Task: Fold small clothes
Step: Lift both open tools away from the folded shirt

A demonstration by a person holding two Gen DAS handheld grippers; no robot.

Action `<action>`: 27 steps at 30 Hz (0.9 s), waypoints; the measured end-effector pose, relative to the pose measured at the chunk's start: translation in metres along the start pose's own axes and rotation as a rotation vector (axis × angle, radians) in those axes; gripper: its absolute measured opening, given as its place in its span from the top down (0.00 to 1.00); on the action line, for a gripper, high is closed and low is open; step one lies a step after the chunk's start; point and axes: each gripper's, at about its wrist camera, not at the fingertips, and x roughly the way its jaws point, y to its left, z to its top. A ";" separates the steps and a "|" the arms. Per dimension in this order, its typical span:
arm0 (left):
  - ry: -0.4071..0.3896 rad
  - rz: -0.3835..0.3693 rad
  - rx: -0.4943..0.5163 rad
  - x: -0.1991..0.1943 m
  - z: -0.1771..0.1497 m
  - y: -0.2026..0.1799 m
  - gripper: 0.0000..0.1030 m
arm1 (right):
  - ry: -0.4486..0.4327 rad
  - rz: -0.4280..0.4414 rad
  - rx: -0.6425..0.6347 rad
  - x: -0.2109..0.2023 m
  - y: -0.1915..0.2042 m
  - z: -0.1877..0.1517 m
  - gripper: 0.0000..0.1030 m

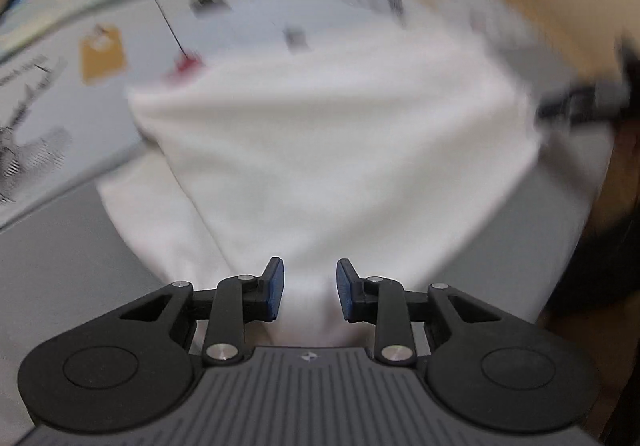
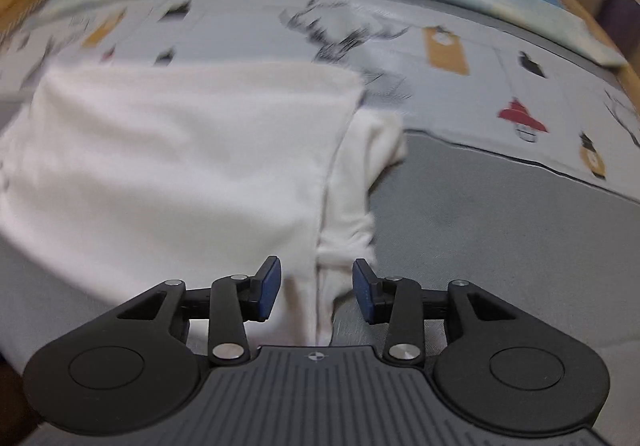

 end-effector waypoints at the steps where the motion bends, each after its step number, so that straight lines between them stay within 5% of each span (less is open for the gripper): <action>1: 0.086 0.039 0.031 0.015 -0.006 -0.003 0.69 | 0.040 -0.016 -0.035 0.007 0.003 -0.004 0.59; 2: 0.163 0.087 0.063 0.029 -0.012 -0.005 0.69 | 0.093 -0.052 -0.074 0.016 0.007 -0.008 0.59; 4: 0.157 0.087 0.078 0.029 -0.012 -0.006 0.69 | 0.174 -0.108 -0.137 0.028 0.012 -0.018 0.56; 8: 0.069 0.065 -0.011 0.003 -0.002 0.005 0.64 | 0.130 -0.100 -0.087 0.018 0.005 -0.016 0.54; 10: 0.004 0.049 -0.047 -0.016 0.001 0.008 0.45 | 0.090 -0.102 -0.056 0.010 0.001 -0.015 0.52; 14: -0.138 0.142 -0.118 -0.059 0.011 0.008 0.26 | -0.005 -0.118 -0.023 -0.007 0.000 -0.009 0.52; 16: -0.223 0.183 -0.144 -0.082 0.016 -0.003 0.16 | -0.061 -0.137 -0.035 -0.017 0.003 -0.005 0.52; 19: -0.309 0.181 -0.156 -0.119 0.015 -0.013 0.16 | -0.203 -0.175 -0.029 -0.042 0.011 0.005 0.52; 24: -0.444 0.186 -0.202 -0.152 0.006 -0.036 0.15 | -0.463 -0.108 0.052 -0.099 0.038 0.020 0.51; 27: -0.507 0.173 -0.267 -0.156 -0.005 -0.043 0.14 | -0.594 -0.067 0.037 -0.129 0.064 0.020 0.36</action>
